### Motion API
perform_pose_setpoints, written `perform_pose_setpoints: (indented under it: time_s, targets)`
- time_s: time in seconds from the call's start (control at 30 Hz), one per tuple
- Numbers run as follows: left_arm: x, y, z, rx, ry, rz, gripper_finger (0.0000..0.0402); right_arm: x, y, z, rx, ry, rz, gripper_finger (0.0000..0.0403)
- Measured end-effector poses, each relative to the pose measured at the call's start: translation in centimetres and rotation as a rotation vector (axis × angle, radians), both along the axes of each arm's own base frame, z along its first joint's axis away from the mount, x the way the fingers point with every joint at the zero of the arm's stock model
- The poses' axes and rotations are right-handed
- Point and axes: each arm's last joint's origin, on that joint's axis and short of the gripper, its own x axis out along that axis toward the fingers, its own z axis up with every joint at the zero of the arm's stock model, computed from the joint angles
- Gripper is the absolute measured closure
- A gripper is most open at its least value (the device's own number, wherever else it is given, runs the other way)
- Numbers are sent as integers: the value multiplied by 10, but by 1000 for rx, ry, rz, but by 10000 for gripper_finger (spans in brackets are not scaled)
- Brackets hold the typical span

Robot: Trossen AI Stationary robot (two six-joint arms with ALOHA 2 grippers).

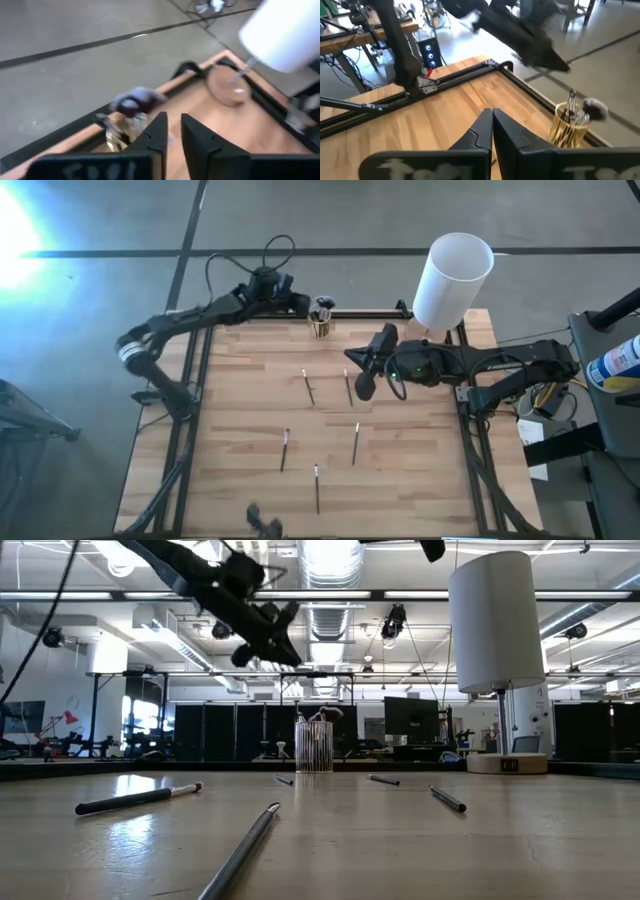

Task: Put items in baskets/containers
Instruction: Put the black eyeshadow brush into the yellow pen holder

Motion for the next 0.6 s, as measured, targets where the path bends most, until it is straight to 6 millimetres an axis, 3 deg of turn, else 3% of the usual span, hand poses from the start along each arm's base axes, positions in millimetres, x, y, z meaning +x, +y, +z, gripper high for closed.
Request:
perform_pose_setpoints:
  time_s: [0.13,0.27,0.6]
  targets:
    - [-15,-39,0,20,-22,-61,393,-2,0,-7,47,48,-21,394]
    - [-32,-81,-15,26,-52,-105,398,-5,1,-27,117,114,-54,394]
    - [-67,-164,-84,-162,-33,-89,401,-16,1,-101,301,226,-151,394]
